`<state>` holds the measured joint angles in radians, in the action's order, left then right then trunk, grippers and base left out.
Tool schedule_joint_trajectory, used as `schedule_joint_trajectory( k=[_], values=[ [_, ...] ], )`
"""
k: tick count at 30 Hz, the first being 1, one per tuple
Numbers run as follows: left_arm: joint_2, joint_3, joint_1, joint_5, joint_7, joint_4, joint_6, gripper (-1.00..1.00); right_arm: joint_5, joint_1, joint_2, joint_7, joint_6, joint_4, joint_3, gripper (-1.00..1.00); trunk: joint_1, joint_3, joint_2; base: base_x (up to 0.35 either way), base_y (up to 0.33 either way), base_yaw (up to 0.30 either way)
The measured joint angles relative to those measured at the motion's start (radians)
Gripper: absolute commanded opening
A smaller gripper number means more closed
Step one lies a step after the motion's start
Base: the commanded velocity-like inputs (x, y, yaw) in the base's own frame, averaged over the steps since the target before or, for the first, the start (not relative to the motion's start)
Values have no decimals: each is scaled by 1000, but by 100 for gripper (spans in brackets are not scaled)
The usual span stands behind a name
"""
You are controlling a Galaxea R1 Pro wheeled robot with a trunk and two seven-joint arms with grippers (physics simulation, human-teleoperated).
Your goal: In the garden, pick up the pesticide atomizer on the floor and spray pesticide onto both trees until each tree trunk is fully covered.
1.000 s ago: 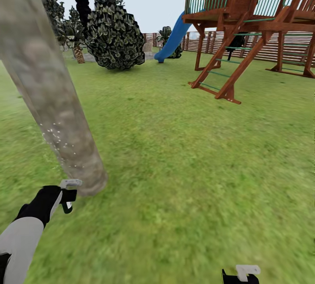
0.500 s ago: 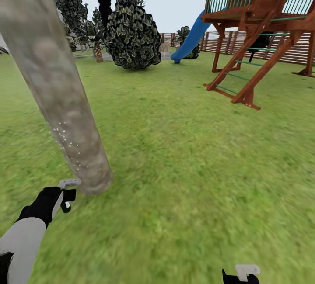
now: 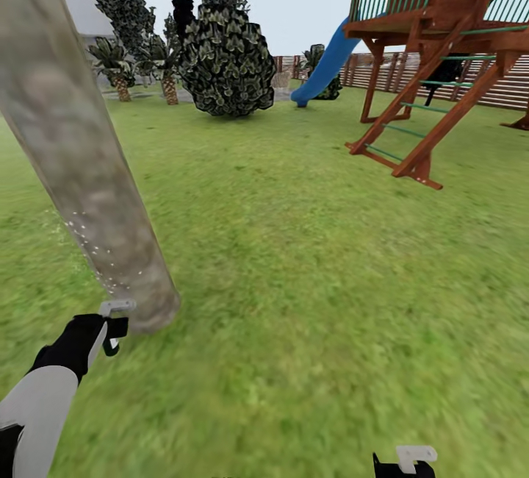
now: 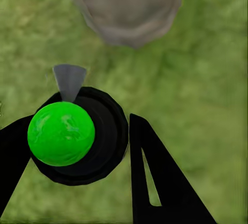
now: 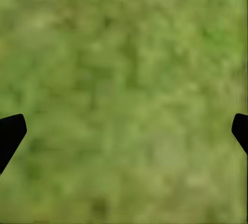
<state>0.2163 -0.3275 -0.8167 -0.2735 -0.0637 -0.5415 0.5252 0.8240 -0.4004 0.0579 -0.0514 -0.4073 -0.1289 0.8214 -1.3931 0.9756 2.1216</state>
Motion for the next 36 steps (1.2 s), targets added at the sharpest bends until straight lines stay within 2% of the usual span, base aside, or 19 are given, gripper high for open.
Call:
schedule_joint_trajectory(
  k=[3,7,21,33,36],
  values=[
    [2,1,0,-4,5,-2,2,-100,0,0,0,0,0,1,0,100,0,0,0,0,-277,276],
    [1,-1,0,-4,67,5,3,-100,0,0,0,0,0,1,0,100,0,0,0,0,-277,276],
    [-6,-3,0,-2,72,9,1,-100,0,0,0,0,0,1,0,100,0,0,0,138,-276,33],
    [-7,-3,2,-1,73,10,-1,-100,0,0,0,0,0,1,0,100,0,0,0,223,-215,265],
    [-8,-5,24,3,60,-1,1,-100,1,0,0,1,0,2,0,100,0,0,0,100,-57,277]
  ],
)
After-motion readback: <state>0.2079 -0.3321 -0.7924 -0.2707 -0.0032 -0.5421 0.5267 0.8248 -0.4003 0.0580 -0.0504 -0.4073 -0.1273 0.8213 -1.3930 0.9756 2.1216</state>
